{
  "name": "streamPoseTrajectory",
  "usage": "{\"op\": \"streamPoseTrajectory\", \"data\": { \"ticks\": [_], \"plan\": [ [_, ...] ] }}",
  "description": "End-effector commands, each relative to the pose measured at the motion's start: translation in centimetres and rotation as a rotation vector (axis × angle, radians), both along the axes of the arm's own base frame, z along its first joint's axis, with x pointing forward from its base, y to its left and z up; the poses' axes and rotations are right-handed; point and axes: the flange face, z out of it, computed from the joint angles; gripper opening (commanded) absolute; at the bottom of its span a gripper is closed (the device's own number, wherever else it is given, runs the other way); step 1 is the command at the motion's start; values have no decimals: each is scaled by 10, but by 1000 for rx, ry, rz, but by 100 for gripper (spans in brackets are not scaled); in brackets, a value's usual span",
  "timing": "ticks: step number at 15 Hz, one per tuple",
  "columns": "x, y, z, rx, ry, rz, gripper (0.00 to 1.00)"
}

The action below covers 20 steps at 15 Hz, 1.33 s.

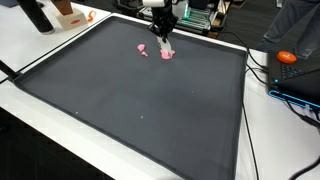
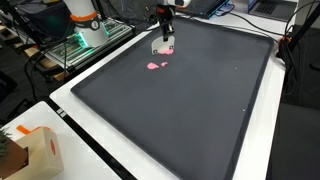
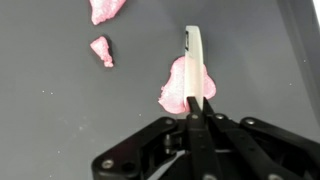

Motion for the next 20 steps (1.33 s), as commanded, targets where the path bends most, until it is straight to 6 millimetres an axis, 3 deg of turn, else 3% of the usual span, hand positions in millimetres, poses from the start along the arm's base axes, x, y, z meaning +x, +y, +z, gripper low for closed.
{"op": "streamPoseTrajectory", "data": {
  "ticks": [1,14,18,20],
  "plan": [
    [-2,1,-12,-9,-1,25,1],
    [11,32,-17,35,-62,88,1],
    [12,30,-16,31,-77,88,1],
    [11,18,-20,5,-34,62,1]
  ]
}}
